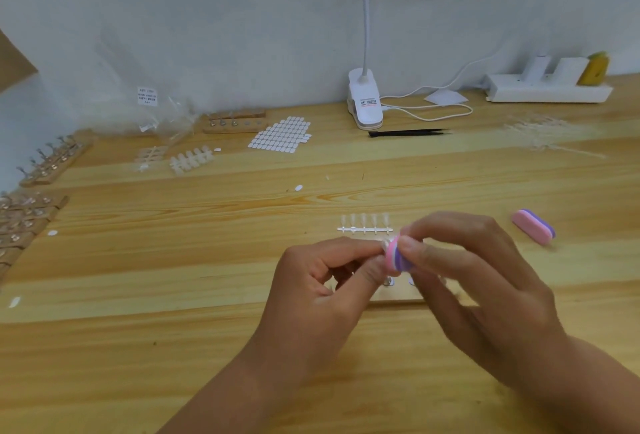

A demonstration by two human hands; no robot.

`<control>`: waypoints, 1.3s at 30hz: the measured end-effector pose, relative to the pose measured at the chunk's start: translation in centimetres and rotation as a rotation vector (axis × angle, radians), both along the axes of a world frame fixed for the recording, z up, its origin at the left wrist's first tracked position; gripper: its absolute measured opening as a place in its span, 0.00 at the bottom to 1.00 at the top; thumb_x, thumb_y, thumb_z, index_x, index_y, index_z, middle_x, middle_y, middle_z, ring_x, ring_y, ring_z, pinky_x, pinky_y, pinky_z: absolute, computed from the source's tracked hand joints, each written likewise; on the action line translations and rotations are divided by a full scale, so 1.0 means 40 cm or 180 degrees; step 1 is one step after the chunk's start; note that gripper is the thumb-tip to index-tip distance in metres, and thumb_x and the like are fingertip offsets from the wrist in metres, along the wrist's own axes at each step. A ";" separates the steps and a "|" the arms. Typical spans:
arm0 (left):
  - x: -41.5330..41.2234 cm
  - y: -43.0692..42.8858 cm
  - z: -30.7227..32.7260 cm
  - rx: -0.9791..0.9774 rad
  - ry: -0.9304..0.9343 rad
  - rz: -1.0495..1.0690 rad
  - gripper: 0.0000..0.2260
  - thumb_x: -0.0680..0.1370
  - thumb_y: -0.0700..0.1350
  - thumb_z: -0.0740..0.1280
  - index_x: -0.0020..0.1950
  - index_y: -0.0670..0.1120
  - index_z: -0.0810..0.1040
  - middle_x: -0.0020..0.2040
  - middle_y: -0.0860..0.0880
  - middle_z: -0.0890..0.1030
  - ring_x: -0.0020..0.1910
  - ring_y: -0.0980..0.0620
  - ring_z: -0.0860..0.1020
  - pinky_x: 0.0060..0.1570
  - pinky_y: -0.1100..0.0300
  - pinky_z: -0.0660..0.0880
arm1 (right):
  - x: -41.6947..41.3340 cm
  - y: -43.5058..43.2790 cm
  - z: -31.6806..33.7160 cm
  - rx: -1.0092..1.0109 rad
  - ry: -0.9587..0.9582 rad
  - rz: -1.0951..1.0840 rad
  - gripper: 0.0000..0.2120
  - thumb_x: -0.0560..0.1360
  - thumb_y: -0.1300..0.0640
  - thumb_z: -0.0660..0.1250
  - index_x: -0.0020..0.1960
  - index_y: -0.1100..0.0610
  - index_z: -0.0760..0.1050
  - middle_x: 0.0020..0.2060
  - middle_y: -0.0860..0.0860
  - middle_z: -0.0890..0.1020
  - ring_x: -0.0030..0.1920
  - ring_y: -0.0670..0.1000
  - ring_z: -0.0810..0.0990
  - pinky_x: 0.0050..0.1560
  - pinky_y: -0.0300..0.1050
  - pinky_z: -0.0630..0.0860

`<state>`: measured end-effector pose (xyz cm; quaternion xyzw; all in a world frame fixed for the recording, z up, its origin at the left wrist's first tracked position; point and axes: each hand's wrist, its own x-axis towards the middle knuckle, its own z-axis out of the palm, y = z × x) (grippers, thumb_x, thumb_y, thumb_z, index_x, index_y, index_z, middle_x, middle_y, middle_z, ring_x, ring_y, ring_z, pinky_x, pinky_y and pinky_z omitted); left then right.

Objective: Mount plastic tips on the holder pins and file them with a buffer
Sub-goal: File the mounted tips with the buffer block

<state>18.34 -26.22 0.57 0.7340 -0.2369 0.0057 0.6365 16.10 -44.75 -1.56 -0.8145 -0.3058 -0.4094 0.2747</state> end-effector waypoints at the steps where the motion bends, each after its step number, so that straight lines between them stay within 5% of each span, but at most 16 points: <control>1: -0.002 0.001 0.001 -0.0031 0.0078 0.0002 0.06 0.75 0.45 0.70 0.45 0.49 0.87 0.39 0.51 0.85 0.37 0.47 0.80 0.36 0.61 0.75 | 0.007 -0.010 0.001 -0.0016 0.0020 -0.0110 0.11 0.78 0.69 0.68 0.59 0.62 0.78 0.53 0.55 0.80 0.55 0.53 0.79 0.56 0.43 0.76; 4: -0.004 0.005 0.006 -0.0075 0.0110 -0.0012 0.06 0.75 0.43 0.70 0.46 0.50 0.87 0.39 0.52 0.86 0.36 0.55 0.81 0.36 0.63 0.76 | 0.010 -0.016 0.011 0.0127 0.0001 -0.0231 0.10 0.79 0.68 0.68 0.59 0.60 0.78 0.53 0.52 0.79 0.53 0.52 0.80 0.54 0.45 0.77; 8: -0.007 0.006 0.007 0.0009 -0.0203 -0.0044 0.06 0.75 0.51 0.70 0.47 0.52 0.86 0.36 0.44 0.84 0.33 0.41 0.77 0.31 0.51 0.74 | -0.012 0.011 -0.003 -0.0102 -0.0174 0.0007 0.15 0.77 0.72 0.67 0.62 0.61 0.77 0.55 0.55 0.80 0.58 0.52 0.78 0.62 0.41 0.71; 13: -0.003 0.006 0.002 -0.0023 -0.0039 0.0022 0.05 0.74 0.47 0.71 0.48 0.54 0.86 0.38 0.52 0.86 0.34 0.46 0.80 0.33 0.50 0.77 | 0.011 -0.020 0.008 -0.0003 -0.0008 -0.0289 0.14 0.77 0.71 0.67 0.59 0.59 0.81 0.52 0.55 0.80 0.54 0.52 0.79 0.53 0.44 0.77; 15: -0.004 0.005 0.001 0.0019 -0.0172 -0.0009 0.06 0.74 0.50 0.70 0.47 0.52 0.86 0.35 0.49 0.84 0.32 0.44 0.78 0.31 0.50 0.75 | -0.002 -0.002 0.005 0.0031 -0.0156 -0.0128 0.13 0.78 0.70 0.67 0.60 0.60 0.78 0.54 0.54 0.79 0.56 0.52 0.79 0.57 0.42 0.74; 18: -0.004 0.008 0.001 0.0051 -0.0264 -0.0094 0.07 0.76 0.51 0.69 0.46 0.51 0.86 0.32 0.47 0.81 0.30 0.43 0.75 0.30 0.52 0.72 | -0.009 0.009 -0.003 -0.0244 -0.0257 -0.0048 0.16 0.76 0.72 0.68 0.61 0.61 0.79 0.56 0.54 0.80 0.58 0.53 0.78 0.63 0.41 0.71; 23: 0.000 0.009 -0.005 0.0074 0.0022 -0.0011 0.06 0.75 0.44 0.70 0.45 0.50 0.87 0.38 0.53 0.86 0.32 0.47 0.79 0.33 0.54 0.76 | 0.017 -0.024 0.005 -0.0140 -0.0112 -0.0471 0.15 0.75 0.74 0.68 0.57 0.61 0.82 0.51 0.59 0.81 0.53 0.56 0.79 0.59 0.43 0.73; 29: 0.004 0.009 -0.007 0.0358 -0.0239 -0.0071 0.07 0.78 0.50 0.68 0.45 0.50 0.85 0.34 0.56 0.83 0.29 0.57 0.78 0.33 0.63 0.75 | 0.012 -0.003 -0.014 -0.0414 -0.0209 -0.0127 0.16 0.76 0.75 0.65 0.61 0.64 0.78 0.56 0.58 0.79 0.59 0.56 0.77 0.64 0.43 0.71; 34: 0.007 0.010 -0.004 0.0006 0.0139 -0.0244 0.07 0.78 0.43 0.67 0.47 0.46 0.86 0.39 0.51 0.85 0.30 0.56 0.78 0.35 0.65 0.75 | 0.021 -0.016 -0.008 -0.0088 -0.0075 -0.0278 0.13 0.76 0.73 0.69 0.58 0.63 0.80 0.52 0.59 0.81 0.54 0.55 0.79 0.56 0.46 0.76; 39: 0.006 0.012 -0.001 -0.0031 0.0102 -0.0425 0.08 0.80 0.43 0.66 0.47 0.43 0.85 0.36 0.53 0.84 0.29 0.58 0.77 0.32 0.73 0.70 | 0.014 -0.006 -0.011 -0.0426 -0.0249 -0.0159 0.16 0.76 0.74 0.66 0.62 0.62 0.77 0.53 0.59 0.81 0.57 0.55 0.78 0.63 0.41 0.71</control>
